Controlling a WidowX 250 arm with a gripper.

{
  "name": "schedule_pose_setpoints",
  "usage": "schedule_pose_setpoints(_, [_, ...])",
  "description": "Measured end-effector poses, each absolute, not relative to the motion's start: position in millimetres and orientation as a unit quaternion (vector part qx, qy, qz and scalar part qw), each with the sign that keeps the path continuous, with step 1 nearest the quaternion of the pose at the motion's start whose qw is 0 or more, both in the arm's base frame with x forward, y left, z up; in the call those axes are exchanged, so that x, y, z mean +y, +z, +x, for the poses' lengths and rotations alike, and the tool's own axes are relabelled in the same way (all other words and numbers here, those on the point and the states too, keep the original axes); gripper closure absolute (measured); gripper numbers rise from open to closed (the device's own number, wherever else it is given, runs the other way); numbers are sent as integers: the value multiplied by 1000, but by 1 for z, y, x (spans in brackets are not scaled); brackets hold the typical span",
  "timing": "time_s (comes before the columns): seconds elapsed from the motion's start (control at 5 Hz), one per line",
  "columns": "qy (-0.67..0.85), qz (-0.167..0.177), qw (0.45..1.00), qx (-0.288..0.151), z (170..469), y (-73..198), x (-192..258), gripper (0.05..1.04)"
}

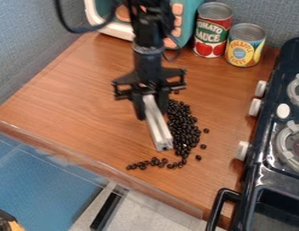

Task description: Sweep into pile

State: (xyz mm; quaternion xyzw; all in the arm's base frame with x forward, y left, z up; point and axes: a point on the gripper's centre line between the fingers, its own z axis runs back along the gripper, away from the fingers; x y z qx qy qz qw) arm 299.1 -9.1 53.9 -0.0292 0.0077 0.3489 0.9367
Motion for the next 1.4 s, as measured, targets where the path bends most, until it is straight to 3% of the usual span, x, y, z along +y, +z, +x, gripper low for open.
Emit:
schedule_pose_setpoints(0.2, [344,-49,938,1,298,65,3,699])
schedule_pose_setpoints(0.4, [338,-41,940,-12,298,69,21,699])
schedule_pose_setpoints(0.8, [342,10,938,-60,320,46,62,699])
schedule_pose_setpoints(1.2, [356,53,932,-42,340,13,88,699])
schedule_pose_setpoints(1.4, [358,73,930,-29,343,11,94,658])
